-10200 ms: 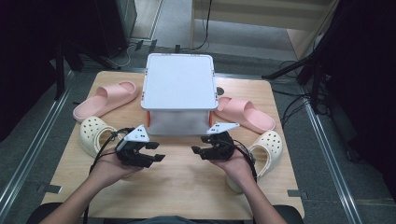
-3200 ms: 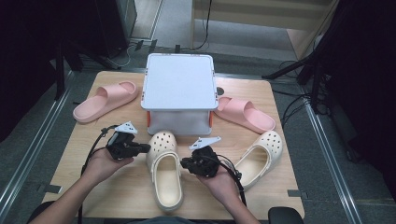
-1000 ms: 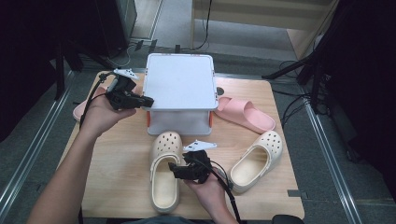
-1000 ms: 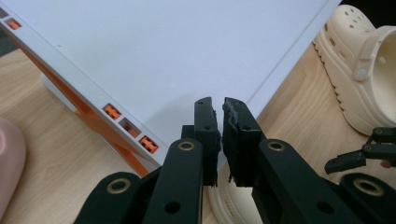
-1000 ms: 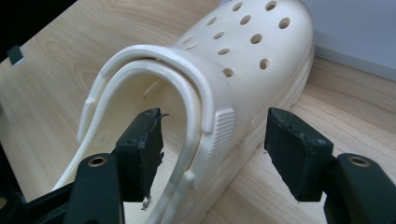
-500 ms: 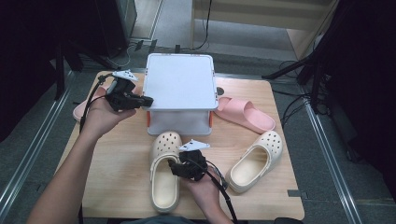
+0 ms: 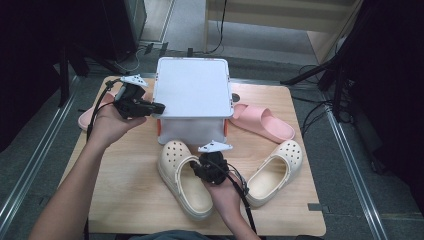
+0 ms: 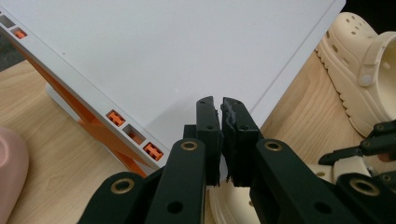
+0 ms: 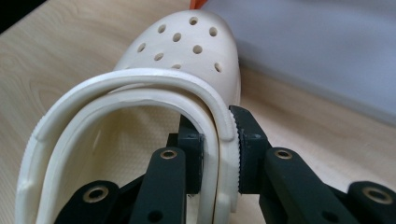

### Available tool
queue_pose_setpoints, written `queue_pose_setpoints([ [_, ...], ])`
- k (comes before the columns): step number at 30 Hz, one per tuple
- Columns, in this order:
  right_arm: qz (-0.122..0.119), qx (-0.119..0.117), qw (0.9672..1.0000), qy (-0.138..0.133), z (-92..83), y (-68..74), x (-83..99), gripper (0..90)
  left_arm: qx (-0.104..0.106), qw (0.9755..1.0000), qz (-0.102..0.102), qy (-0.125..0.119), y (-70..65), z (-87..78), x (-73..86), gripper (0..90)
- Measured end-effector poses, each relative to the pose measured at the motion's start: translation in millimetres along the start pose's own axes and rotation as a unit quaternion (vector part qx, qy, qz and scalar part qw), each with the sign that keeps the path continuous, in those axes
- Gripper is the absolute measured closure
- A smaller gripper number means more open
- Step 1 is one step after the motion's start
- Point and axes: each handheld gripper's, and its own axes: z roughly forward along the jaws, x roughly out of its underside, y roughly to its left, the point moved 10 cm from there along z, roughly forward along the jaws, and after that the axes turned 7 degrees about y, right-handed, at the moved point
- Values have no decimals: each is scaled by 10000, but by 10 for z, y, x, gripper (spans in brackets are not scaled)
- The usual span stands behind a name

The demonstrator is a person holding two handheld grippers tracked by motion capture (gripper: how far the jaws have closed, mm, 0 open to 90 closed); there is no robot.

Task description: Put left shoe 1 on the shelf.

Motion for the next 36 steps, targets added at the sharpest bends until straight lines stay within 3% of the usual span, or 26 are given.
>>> queue_pose_setpoints([
  [8,28,250,9996,-161,-20,-155,-330,774,-11,10000,31,37,-5,-11,11,849],
  [13,285,426,9983,-274,136,-313,-526,772,38,10000,26,22,-2,-11,12,848],
  [21,509,750,9955,-275,382,-449,-607,761,84,10000,46,7,3,-13,16,847],
  [27,597,736,9947,-397,419,-421,-636,727,91,9999,47,-3,3,-12,16,847],
  [30,636,622,9953,-391,412,-406,-622,680,94,9999,39,-7,2,-11,16,846],
  [36,451,567,9962,-482,296,-401,-610,584,89,10000,44,-10,4,-12,16,845],
])
